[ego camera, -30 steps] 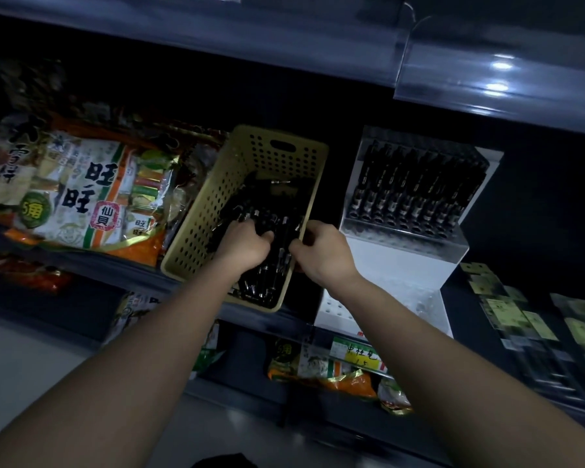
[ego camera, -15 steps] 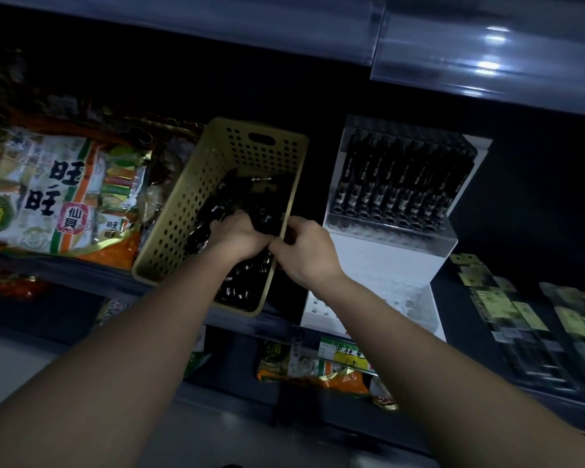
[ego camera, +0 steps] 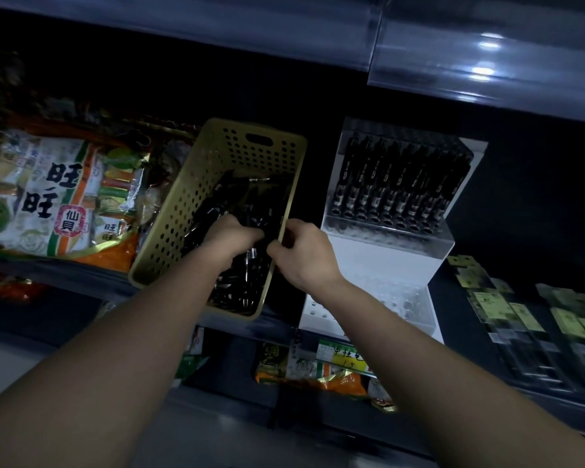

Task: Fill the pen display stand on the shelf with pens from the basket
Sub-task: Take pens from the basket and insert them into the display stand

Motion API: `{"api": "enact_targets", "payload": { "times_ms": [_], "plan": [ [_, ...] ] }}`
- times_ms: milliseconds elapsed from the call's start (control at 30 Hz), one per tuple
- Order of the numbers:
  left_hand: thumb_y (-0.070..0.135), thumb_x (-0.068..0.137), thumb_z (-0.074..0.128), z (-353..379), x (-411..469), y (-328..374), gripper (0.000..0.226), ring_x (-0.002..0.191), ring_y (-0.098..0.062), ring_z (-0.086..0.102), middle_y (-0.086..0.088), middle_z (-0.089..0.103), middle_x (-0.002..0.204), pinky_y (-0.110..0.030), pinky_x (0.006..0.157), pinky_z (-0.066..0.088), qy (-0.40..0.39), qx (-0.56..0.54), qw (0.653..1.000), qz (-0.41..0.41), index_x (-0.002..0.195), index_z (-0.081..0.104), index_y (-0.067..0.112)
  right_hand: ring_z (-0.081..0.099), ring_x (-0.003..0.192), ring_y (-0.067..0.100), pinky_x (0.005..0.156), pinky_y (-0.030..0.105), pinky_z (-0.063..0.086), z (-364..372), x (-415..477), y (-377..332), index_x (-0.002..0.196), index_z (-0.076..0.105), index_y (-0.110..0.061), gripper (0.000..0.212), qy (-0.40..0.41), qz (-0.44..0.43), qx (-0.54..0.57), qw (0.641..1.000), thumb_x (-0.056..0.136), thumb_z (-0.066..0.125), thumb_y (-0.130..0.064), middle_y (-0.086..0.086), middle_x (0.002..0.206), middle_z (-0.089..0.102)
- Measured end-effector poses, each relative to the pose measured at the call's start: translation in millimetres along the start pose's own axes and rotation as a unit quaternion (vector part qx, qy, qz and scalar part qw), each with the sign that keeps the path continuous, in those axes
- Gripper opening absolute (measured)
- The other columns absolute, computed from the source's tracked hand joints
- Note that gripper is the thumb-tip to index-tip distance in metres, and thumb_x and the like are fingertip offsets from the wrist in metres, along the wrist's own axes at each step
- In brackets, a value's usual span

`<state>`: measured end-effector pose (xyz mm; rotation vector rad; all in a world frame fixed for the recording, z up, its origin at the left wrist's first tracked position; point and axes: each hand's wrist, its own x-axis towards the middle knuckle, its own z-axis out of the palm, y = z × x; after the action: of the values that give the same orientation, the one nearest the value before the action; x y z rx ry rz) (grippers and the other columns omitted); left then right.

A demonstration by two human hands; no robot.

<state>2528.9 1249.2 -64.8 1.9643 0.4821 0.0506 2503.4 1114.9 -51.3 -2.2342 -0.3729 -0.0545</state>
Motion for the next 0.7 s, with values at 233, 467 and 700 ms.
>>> {"api": "enact_targets", "payload": {
  "times_ms": [233, 467, 700],
  "plan": [
    [0.010, 0.085, 0.066, -16, -3, -9, 0.016, 0.080, -0.017, 0.062, -0.007, 0.066, 0.095, -0.023, 0.064, 0.050, 0.023, -0.209, 0.978, 0.008, 0.101, 0.064, 0.013, 0.066, 0.073, 0.024, 0.066, 0.031, 0.053, 0, 9, 0, 0.096, 0.066, -0.011, 0.016, -0.006, 0.035, 0.027, 0.999, 0.087, 0.058, -0.022, 0.008, 0.081, 0.070],
    [0.018, 0.086, 0.069, -28, -1, 7, 0.026, 0.075, -0.021, 0.068, -0.006, 0.069, 0.091, -0.035, 0.071, 0.057, 0.075, -0.345, 0.933, 0.071, 0.108, 0.063, 0.007, 0.066, 0.079, 0.028, 0.065, 0.030, 0.050, 5, 26, 5, 0.087, 0.059, -0.008, 0.018, -0.023, 0.082, -0.006, 0.996, 0.092, 0.049, -0.022, 0.012, 0.086, 0.068],
    [0.047, 0.060, 0.084, -32, -12, 25, 0.083, 0.110, -0.026, 0.062, -0.006, 0.068, 0.112, -0.050, 0.097, 0.048, 0.111, -0.454, 0.882, 0.066, 0.127, 0.053, 0.009, 0.065, 0.083, 0.030, 0.069, 0.029, 0.048, 10, 36, 6, 0.085, 0.056, -0.008, 0.020, -0.013, 0.111, -0.033, 0.993, 0.096, 0.047, -0.023, 0.013, 0.090, 0.066]
  ]
}}
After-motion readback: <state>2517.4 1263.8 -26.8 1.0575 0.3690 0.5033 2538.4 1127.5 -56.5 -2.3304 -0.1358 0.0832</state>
